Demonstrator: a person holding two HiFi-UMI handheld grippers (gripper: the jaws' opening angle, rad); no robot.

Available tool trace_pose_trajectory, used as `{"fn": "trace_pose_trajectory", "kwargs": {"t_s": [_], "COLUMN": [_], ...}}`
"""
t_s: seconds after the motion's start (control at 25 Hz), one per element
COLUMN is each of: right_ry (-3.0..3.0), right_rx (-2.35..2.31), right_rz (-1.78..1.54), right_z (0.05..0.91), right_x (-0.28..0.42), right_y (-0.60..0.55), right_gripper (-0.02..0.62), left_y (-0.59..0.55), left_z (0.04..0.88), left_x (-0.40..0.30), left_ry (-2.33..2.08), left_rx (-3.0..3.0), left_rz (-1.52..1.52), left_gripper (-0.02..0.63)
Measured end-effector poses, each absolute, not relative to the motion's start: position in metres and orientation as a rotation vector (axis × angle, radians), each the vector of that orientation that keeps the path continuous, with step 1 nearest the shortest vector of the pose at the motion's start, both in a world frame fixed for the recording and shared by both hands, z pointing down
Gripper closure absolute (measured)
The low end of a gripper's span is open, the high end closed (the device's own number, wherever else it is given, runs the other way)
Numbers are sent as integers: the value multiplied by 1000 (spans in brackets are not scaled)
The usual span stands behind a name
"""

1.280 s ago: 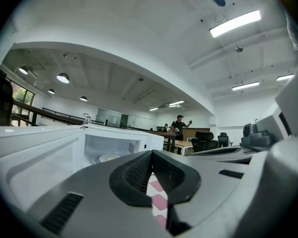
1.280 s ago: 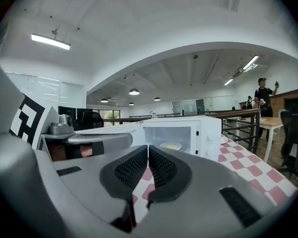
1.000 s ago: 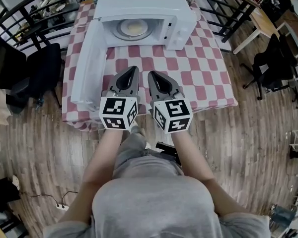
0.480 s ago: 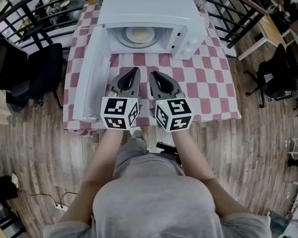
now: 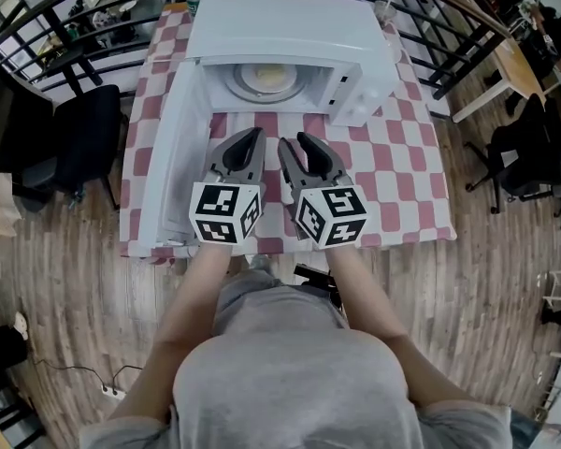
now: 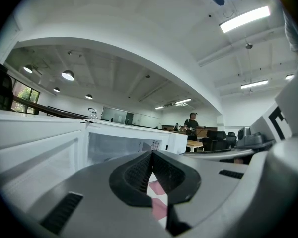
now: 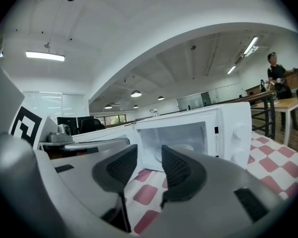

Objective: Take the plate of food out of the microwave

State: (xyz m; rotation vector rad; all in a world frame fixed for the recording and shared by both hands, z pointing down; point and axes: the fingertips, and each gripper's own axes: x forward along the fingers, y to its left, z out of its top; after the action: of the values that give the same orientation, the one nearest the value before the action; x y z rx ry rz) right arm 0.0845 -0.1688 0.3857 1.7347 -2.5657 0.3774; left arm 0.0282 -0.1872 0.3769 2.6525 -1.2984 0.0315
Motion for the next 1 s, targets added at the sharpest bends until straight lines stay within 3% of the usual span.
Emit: {"fn": "trace_pose_trajectory", "kwargs": {"t_s": [0.08, 0.2, 0.44, 0.76, 1.0], "right_ry": [-2574, -2564, -2610, -2592, -2558], "right_rx": [1749, 1772, 1732, 1745, 1826], "right_rz": [428, 483, 447, 984, 1174], "right_z": [388, 392, 394, 434, 453], "right_x": [87, 93, 94, 94, 103], "right_y": [-176, -188, -211, -249, -275], "right_gripper": [366, 301, 301, 304, 321], "left_y": [-193, -201, -217, -238, -245], "left_z": [378, 381, 389, 401, 407], "left_x": [27, 27, 24, 21, 17], "left_ry": [-1305, -1308, -1328, -1352, -1358], "left_rx": [2643, 2629, 2598, 2565, 2550], "left_rz": [23, 17, 5, 2, 25], "left_gripper": [604, 604, 604, 604, 604]}}
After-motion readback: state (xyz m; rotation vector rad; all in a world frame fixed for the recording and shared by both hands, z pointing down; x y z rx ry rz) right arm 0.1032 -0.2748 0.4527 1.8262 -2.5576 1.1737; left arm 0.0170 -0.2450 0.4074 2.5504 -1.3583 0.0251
